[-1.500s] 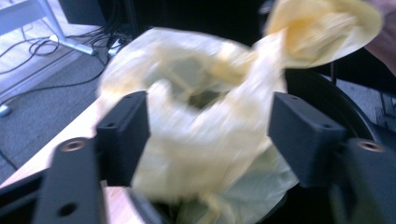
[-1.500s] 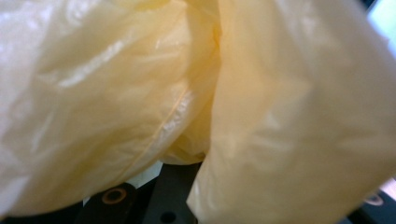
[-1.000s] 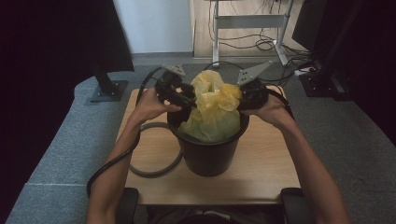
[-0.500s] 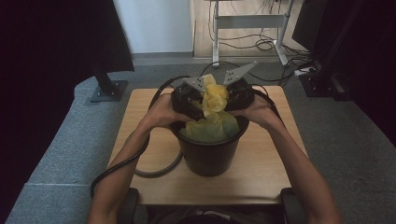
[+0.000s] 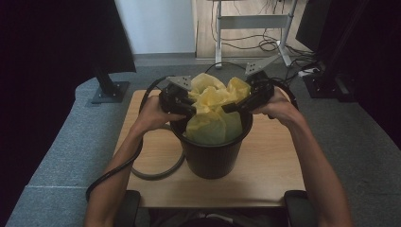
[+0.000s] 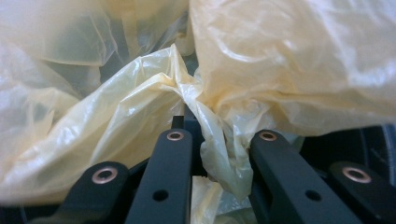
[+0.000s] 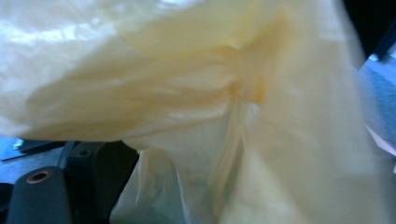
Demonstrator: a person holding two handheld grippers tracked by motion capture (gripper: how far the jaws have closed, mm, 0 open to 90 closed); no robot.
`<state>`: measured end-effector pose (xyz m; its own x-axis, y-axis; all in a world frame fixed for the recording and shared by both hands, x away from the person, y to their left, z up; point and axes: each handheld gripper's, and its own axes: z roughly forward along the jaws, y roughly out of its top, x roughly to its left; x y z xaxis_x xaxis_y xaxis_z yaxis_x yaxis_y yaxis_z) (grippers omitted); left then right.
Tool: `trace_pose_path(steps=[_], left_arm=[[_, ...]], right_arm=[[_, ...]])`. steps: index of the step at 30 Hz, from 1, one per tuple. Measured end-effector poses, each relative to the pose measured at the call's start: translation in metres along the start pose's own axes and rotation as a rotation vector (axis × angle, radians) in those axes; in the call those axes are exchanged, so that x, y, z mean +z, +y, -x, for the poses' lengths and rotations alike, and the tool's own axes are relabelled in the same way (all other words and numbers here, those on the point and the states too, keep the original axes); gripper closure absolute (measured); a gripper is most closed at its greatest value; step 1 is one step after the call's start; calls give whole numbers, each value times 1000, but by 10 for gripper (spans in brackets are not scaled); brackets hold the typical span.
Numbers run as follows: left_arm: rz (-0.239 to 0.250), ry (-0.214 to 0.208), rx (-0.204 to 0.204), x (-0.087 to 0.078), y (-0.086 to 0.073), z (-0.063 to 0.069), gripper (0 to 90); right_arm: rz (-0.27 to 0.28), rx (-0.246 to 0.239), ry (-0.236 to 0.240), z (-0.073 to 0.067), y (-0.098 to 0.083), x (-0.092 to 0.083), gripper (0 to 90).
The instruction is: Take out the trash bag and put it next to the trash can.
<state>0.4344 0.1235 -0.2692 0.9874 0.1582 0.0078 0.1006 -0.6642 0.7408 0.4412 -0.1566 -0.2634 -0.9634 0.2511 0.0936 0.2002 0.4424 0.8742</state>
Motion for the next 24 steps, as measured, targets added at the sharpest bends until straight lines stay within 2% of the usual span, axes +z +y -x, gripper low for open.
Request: trace_pose_path(steps=[2, 3, 6, 8, 10, 11, 12, 13, 14, 16, 17, 20, 24], left_arm=[[15, 0, 10, -2, 3, 3, 830], [26, 3, 7, -2, 6, 4, 830], [54, 8, 5, -1, 15, 5, 828], [73, -7, 4, 2, 20, 5, 827], [95, -21, 5, 4, 25, 6, 826], [111, -35, 1, 4, 27, 6, 826], [124, -42, -7, 5, 28, 6, 824], [124, -32, -13, 4, 28, 6, 822], [124, -15, -28, 3, 27, 6, 805], [156, -1, -58, -5, 23, 4, 725], [169, 7, -69, -9, 20, 3, 650], [208, 40, -69, -23, 13, 3, 463], [213, 153, -86, -39, 4, -3, 282]], right_arm=[[-31, -11, 7, 3, -1, 6, 17], [-56, -12, 9, 4, -2, 12, 0], [-103, -38, 39, 3, 2, 31, 0], [-122, -62, 58, -2, 6, 44, 33], [-143, -85, 60, -7, 12, 56, 128], [-150, -100, 59, -9, 14, 60, 213], [-150, -112, 60, -12, 16, 63, 350], [-143, -118, 61, -13, 18, 65, 485], [-137, -119, 60, -15, 19, 65, 535], [-152, -140, 24, -17, 18, 62, 671], [-164, -145, -3, -17, 17, 60, 736], [-132, -128, -40, -14, 13, 47, 799], [-91, -116, -45, -9, 7, 30, 810]])
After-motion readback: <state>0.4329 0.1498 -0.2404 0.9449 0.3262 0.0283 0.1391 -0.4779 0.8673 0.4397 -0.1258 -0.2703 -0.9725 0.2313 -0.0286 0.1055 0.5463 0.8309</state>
